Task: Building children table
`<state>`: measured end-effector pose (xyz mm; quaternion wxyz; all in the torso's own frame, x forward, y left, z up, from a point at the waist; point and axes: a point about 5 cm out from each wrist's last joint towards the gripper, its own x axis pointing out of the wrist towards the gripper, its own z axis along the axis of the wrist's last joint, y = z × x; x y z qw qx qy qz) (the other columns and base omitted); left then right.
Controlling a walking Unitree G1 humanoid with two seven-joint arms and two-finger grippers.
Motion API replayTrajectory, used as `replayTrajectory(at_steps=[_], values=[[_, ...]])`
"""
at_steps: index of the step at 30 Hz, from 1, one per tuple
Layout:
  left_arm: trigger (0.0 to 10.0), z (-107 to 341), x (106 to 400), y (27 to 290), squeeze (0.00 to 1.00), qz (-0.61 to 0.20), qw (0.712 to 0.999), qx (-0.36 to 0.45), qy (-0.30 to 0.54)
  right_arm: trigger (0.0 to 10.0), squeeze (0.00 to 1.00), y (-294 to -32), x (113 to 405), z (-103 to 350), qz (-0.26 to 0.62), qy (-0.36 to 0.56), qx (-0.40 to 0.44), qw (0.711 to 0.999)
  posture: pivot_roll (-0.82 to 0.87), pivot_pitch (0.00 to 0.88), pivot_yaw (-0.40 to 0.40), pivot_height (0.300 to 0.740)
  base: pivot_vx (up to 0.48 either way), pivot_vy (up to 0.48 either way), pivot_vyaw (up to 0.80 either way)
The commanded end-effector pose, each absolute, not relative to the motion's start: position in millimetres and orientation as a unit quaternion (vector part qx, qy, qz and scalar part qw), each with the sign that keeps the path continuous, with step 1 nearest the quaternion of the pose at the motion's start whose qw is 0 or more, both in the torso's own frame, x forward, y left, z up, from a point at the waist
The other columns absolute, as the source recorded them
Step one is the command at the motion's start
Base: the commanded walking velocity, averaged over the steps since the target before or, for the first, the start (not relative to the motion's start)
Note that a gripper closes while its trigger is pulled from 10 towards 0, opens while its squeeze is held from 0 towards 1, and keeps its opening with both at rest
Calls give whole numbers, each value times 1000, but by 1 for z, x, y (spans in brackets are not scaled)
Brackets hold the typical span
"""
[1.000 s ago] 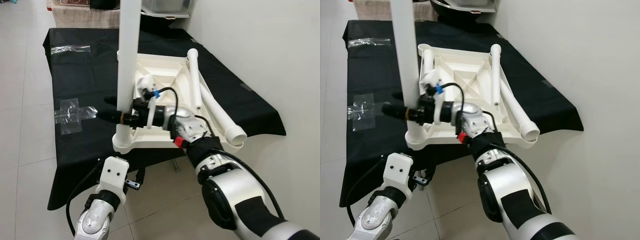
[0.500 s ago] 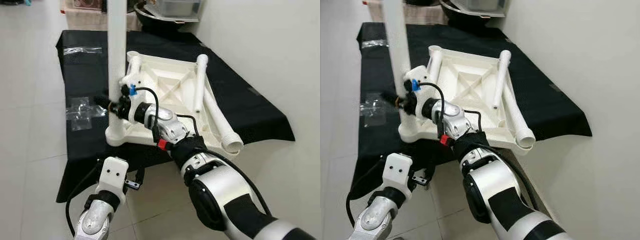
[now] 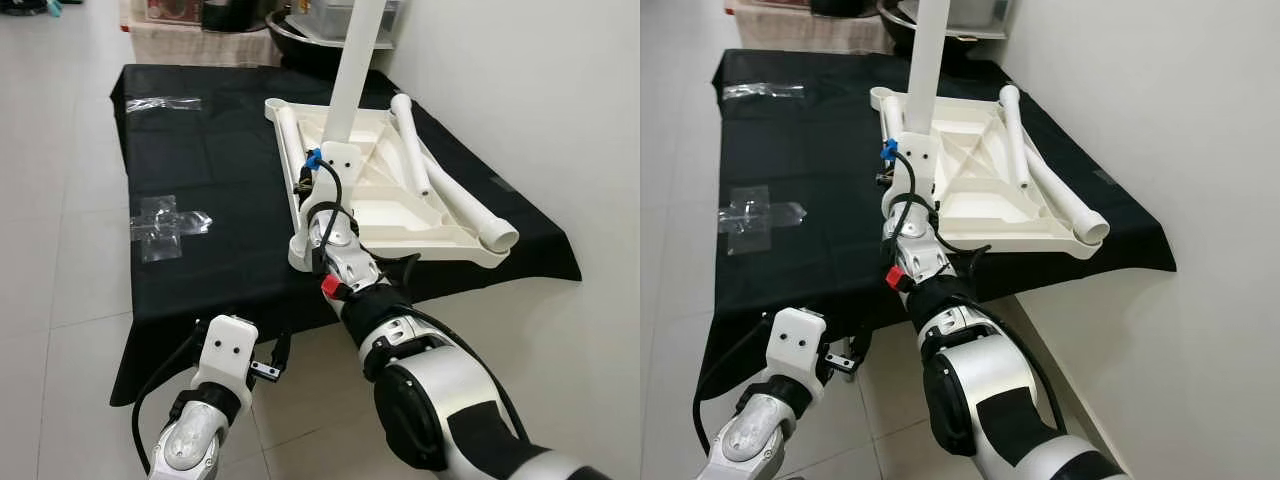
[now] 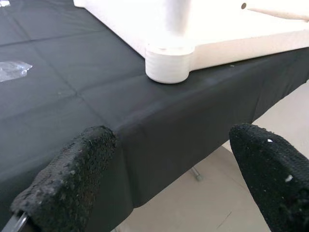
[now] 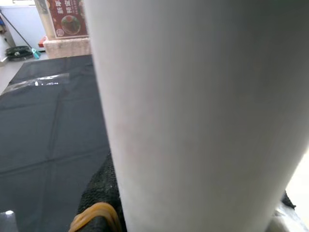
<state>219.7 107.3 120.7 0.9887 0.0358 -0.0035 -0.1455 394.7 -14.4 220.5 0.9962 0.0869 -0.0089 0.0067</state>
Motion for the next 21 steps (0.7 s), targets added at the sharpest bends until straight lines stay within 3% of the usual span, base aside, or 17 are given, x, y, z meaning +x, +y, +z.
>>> replayTrajectory(at_steps=[1, 2, 3, 5, 7, 13, 15, 16, 20, 21], values=[[10000, 118, 217, 104, 0, -151, 988, 35, 2, 10000, 0, -5, 390, 214, 36, -2, 108, 993, 126, 91, -187, 740, 0, 0, 0], [10000, 118, 217, 104, 0, -151, 988, 35, 2, 10000, 0, -5, 390, 214, 36, -2, 108, 993, 126, 91, -187, 740, 0, 0, 0], [10000, 118, 217, 104, 0, -151, 988, 35, 3, 10000, 1000, -1, 389, 215, 50, -12, 113, 992, 125, 85, -189, 740, 0, 0, 0], [10000, 118, 217, 104, 0, -151, 988, 35, 3, 10000, 1000, -2, 389, 218, 56, -26, 110, 992, 128, 80, -189, 740, 0, 0, 0], [10000, 118, 217, 103, 0, -151, 988, 35, 3, 10000, 0, -4, 391, 225, 88, -57, 105, 989, 129, 77, -188, 740, 0, 0, 0], [10000, 117, 217, 103, 0, -152, 988, 35, 3, 10000, 0, -4, 389, 228, 238, -75, 131, 960, 131, 72, -186, 740, 0, 0, 0], [10000, 118, 217, 103, 0, -152, 988, 35, 2, 10000, 0, -8, 387, 222, 354, -56, 141, 923, 129, 71, -187, 740, 0, 0, 0], [10000, 118, 217, 103, 0, -152, 988, 35, 2, 10000, 0, -8, 387, 222, 354, -56, 141, 923, 129, 71, -187, 740, 0, 0, 0], [10000, 118, 217, 104, 0, -152, 988, 34, -1, 10000, 0, -16, 379, 222, 510, -45, 130, 849, 127, 78, -186, 740, 0, 0, 0], [10000, 118, 217, 104, 0, -152, 988, 34, -1, 10000, 0, -16, 379, 222, 510, -45, 130, 849, 127, 78, -186, 740, 0, 0, 0]])
